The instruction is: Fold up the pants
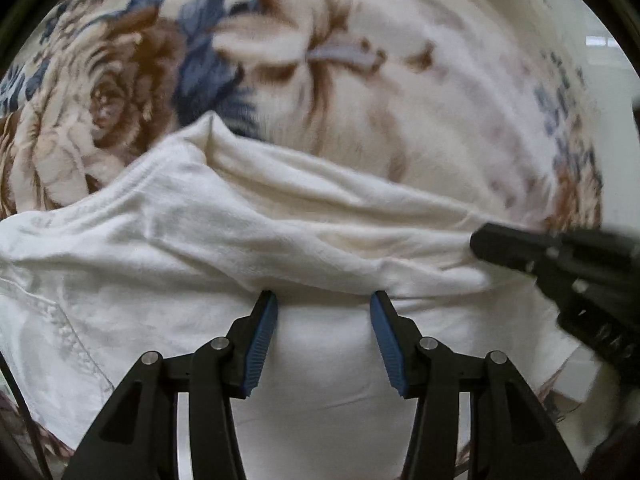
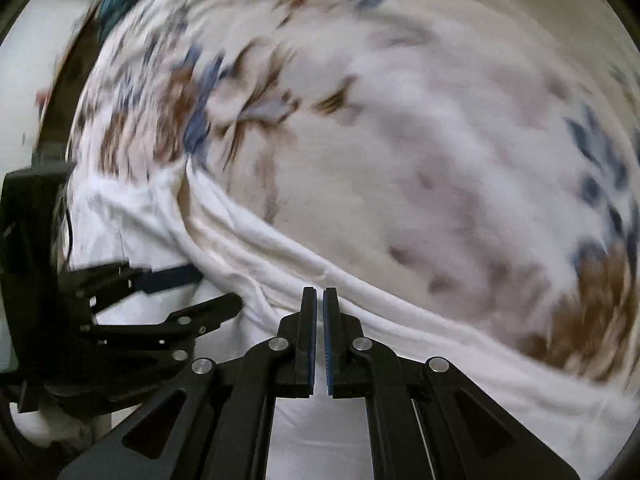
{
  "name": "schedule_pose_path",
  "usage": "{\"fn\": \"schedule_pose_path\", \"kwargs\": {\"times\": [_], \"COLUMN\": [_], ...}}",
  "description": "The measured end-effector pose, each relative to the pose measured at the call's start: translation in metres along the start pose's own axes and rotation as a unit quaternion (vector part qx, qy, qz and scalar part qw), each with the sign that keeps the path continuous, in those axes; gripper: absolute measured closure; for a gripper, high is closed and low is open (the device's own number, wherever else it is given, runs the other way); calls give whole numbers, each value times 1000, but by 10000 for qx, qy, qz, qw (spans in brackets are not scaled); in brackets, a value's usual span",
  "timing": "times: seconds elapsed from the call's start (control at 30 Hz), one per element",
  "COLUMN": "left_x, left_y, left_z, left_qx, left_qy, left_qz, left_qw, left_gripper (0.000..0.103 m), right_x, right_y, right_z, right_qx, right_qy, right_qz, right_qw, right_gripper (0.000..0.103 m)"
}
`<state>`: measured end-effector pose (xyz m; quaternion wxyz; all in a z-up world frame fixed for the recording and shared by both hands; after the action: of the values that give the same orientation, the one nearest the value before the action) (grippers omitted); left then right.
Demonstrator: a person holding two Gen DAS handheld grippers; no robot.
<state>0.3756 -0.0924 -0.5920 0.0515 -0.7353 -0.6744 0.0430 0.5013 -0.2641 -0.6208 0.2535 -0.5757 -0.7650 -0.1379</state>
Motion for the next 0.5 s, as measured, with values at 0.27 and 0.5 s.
{"fn": "schedule_pose_path", "kwargs": {"times": [0.27, 0.5], "left_x": [18, 45], "left_y": [-18, -42], "left_z": [-1, -2], "left_qx": [-156, -346], "left_qy": [-298, -565], "left_qz": [-321, -803], "left_qw": [9989, 9946], "left_gripper": [57, 57], "right_x": [33, 37], "right_y": [19, 22], "right_z": [20, 42], "right_qx": [786, 1156], "right_qy": [-51, -61], "right_qz": [-1014, -1396], "right_qw": [9917, 9834], "right_gripper": [52, 78]}}
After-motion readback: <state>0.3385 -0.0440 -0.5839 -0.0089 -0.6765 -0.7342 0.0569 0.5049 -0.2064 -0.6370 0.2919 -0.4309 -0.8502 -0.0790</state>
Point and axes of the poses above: each gripper's, at about its wrist camera, not at the fingertips, and z roughly the way its jaws point, x to its left, y to its top, the point moved 1 cm from there along z, roughly the way its jaws point, and after that the axes turned 11 degrees about y, right-handed, at the moved point
